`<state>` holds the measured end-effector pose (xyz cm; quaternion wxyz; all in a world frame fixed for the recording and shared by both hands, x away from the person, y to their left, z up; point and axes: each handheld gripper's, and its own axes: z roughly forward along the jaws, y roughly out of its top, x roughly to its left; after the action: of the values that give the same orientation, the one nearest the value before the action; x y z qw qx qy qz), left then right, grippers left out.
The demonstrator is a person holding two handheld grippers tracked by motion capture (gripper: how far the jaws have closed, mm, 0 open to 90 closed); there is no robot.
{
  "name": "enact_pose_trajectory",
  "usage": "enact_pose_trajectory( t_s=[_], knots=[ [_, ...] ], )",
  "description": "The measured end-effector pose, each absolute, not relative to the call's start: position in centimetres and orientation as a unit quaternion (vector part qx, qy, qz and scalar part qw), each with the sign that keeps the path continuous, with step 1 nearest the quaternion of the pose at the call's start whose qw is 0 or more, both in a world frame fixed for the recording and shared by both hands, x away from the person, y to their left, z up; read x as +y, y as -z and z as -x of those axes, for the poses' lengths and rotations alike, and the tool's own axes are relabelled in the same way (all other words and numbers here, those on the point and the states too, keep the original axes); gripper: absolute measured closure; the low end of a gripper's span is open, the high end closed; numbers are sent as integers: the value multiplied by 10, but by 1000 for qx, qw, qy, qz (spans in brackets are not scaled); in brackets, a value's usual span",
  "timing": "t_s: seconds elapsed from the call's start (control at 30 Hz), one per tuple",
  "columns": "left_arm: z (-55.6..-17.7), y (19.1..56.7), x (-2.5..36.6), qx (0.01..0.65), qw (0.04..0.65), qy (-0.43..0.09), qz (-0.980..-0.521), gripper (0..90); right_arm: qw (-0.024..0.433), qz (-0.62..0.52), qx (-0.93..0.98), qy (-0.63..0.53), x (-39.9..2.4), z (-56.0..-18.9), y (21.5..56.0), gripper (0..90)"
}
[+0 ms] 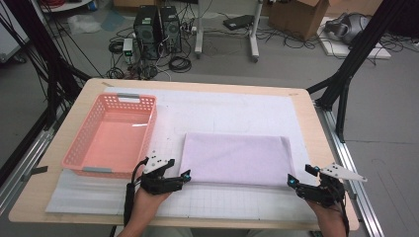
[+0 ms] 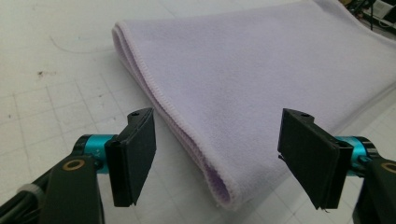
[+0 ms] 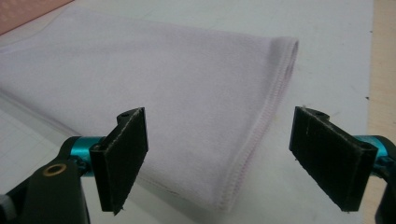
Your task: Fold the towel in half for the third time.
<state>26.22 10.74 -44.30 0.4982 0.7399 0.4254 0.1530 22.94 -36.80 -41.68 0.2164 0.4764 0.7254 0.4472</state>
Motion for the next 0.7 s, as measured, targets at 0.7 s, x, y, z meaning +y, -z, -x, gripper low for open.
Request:
enact_pose_trajectory(
  t_s=[0.7],
  knots=[
    [-274, 453, 106, 460, 461, -97, -752, 448, 177, -418, 759, -467, -314, -266, 391, 291]
  ],
)
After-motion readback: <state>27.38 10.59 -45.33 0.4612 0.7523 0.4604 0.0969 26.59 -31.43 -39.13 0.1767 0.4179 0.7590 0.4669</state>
